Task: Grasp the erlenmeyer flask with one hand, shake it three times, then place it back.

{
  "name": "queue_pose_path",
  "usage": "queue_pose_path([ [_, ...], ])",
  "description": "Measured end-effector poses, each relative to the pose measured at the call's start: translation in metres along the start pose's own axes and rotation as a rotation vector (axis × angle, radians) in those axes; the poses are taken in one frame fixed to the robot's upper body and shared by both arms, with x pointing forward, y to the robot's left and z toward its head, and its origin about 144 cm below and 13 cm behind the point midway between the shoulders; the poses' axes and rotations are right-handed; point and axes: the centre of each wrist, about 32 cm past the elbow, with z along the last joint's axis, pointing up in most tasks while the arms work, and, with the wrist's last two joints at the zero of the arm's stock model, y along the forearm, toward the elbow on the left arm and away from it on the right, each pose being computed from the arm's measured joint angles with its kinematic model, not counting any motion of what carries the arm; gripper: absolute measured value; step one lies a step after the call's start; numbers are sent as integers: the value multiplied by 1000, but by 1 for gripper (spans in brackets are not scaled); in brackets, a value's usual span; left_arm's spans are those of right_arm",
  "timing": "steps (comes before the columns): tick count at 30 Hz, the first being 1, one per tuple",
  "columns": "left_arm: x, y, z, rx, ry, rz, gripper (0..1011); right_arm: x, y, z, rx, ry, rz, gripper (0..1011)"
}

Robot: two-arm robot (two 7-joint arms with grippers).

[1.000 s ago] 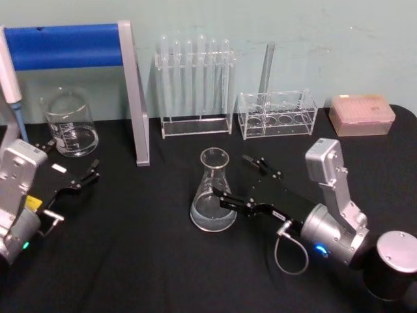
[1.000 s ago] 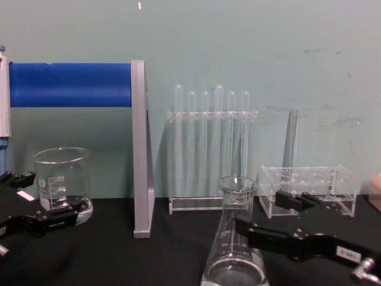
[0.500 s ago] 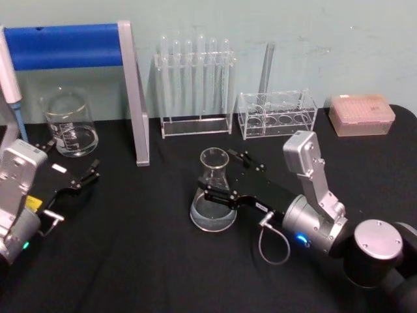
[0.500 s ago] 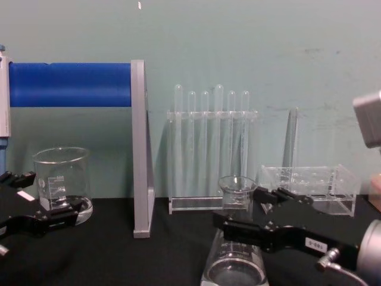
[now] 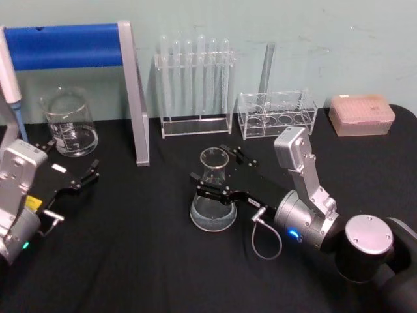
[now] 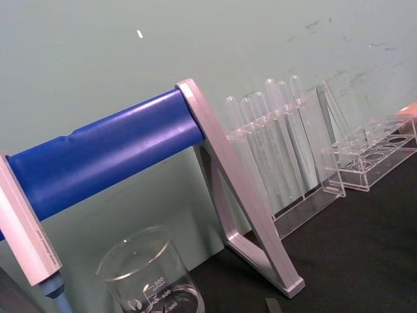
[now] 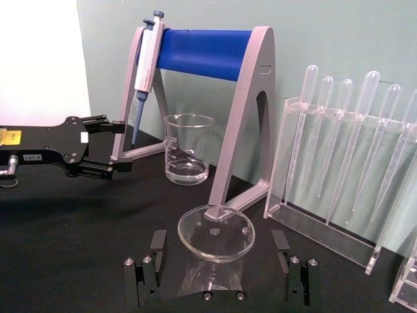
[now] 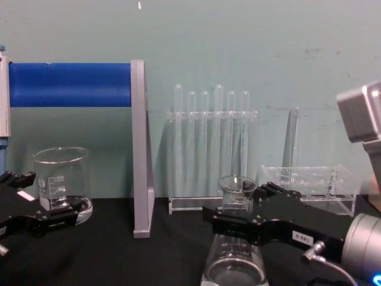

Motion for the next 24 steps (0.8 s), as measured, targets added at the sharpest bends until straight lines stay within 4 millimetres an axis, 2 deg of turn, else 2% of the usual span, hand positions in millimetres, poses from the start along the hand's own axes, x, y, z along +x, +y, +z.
queue_pose_path([
  [13,0,0,0,0,0,0,1001,0,-1,0,-1,0,0,1004],
  [24,0,0,0,0,0,0,1001,0,-1,0,-1,2,0,730],
])
